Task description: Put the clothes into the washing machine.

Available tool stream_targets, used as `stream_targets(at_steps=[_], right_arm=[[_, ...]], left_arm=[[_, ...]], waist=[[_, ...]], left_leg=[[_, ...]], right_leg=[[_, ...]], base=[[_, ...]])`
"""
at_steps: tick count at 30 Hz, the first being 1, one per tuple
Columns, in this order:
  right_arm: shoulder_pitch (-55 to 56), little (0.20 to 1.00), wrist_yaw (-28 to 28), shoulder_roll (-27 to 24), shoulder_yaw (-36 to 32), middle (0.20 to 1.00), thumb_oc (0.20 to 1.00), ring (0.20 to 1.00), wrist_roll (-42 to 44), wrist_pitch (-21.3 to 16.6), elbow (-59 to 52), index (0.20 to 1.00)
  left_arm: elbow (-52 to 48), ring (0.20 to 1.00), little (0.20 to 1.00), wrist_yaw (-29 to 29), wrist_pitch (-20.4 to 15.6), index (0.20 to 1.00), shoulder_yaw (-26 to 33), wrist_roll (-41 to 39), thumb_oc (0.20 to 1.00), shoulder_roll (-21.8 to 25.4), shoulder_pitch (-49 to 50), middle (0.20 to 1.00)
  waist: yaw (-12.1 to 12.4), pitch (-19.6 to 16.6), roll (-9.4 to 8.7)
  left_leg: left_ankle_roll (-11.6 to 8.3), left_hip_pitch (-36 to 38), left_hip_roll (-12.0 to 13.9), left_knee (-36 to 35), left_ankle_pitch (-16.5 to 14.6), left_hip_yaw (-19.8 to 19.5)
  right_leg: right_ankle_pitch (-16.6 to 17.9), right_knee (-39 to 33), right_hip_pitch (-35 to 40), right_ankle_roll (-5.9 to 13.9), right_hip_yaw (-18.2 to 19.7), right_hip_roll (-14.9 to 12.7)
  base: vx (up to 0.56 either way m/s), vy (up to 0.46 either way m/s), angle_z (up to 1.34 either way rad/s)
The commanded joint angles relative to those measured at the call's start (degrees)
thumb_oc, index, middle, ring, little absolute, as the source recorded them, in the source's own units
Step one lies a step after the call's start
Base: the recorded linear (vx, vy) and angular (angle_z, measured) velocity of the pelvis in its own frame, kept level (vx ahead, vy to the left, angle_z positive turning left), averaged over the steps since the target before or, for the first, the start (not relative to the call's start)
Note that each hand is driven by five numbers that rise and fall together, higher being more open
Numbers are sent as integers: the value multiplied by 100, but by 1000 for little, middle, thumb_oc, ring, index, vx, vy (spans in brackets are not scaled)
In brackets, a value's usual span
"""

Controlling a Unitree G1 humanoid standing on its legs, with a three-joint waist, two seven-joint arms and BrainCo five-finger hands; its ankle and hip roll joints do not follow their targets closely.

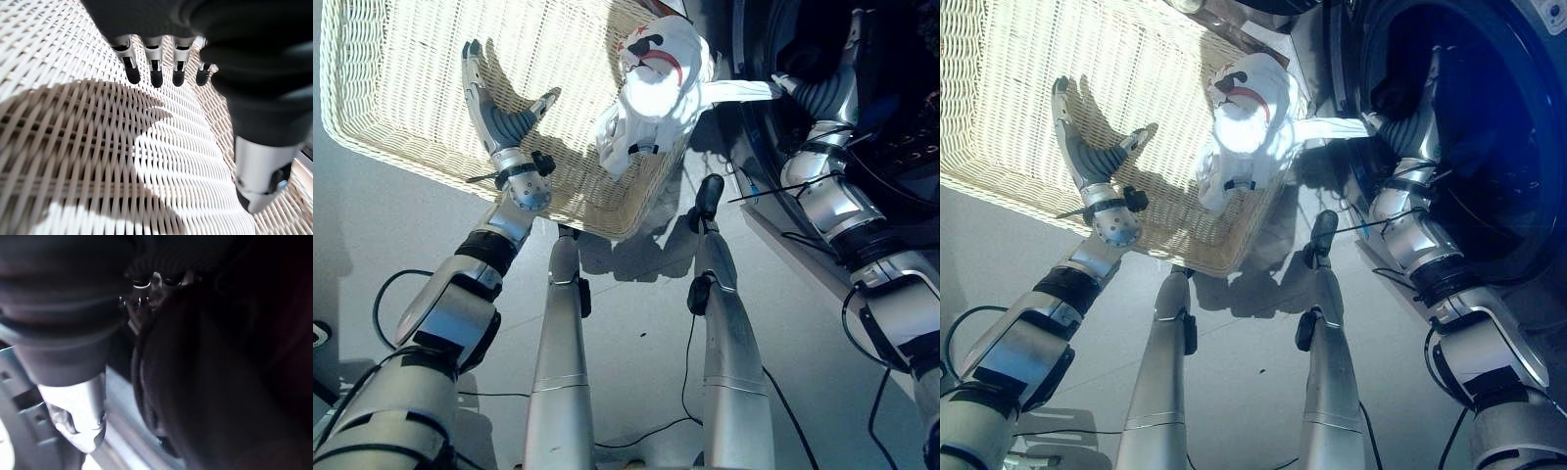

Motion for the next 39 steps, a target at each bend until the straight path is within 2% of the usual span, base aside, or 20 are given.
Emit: stream_targets(at_steps=[1,9,14,16,20,26,29,34,39], right_arm=[[11,1000,204,-129,264,1000,1000,1000,-430,-324,-544,1000],[160,1000,984,-110,552,1000,1000,1000,-1215,-739,-1157,1000],[139,1000,1143,-99,677,1000,1000,1000,-1400,-895,-1261,1000],[68,1000,1504,-84,820,1000,1000,1000,-1605,-940,-1379,1000],[-105,1000,2159,-143,1159,1000,1000,1000,-1662,-897,-1433,1000],[-347,1000,2600,-148,1570,1000,1000,1000,-1609,-846,-1291,1000],[-487,1000,2913,-138,1814,1000,1000,1000,-1705,-704,-1261,1000],[-649,1000,3201,-10,2031,1000,1000,1000,-1785,-469,-1250,1000],[-812,1000,3153,90,2140,1000,1000,1000,-1760,-403,-1241,1000]], left_arm=[[-280,1000,1000,196,-95,1000,511,295,1000,-121,52,1000],[-467,1000,1000,260,-4,1000,565,394,1000,-194,169,1000],[-511,1000,1000,231,39,1000,583,444,1000,-223,208,1000],[-534,1000,1000,231,74,1000,604,478,1000,-264,206,1000],[-574,1000,1000,186,130,1000,599,443,1000,-263,188,1000],[-496,1000,1000,106,149,1000,553,380,1000,-248,107,1000],[-467,1000,1000,87,174,1000,578,-124,1000,-255,105,1000],[-303,1000,1000,-63,145,1000,764,-717,1000,-323,168,1000],[-187,1000,1000,-142,123,1000,836,-699,1000,-374,180,1000]], waist=[[-200,-15,424],[-202,-15,414],[-184,-15,406],[-170,-15,398],[-135,-15,394],[-91,-15,368],[-58,-15,376],[-12,-15,358],[21,-15,361]], left_leg=[[279,151,-190,-254,43,-116],[271,141,-195,-265,103,-128],[261,152,-200,-255,122,-121],[268,150,-220,-248,143,-134],[265,150,-218,-228,163,-143],[261,162,-230,-236,196,-165],[264,145,-239,-219,215,-185],[265,149,-250,-192,229,-212],[267,142,-244,-193,246,-227]], right_leg=[[-452,701,16,517,-131,97],[-451,736,-11,507,-134,87],[-453,749,7,511,-141,77],[-444,752,10,507,-158,73],[-440,774,13,500,-184,44],[-414,764,39,500,-238,26],[-412,800,16,490,-253,16],[-408,825,32,482,-284,5],[-427,849,29,454,-287,19]], base=[[0,0,0],[0,0,0],[0,0,0],[0,0,0],[0,0,0],[2,-12,1],[0,0,0],[2,-4,1],[7,-4,3]])
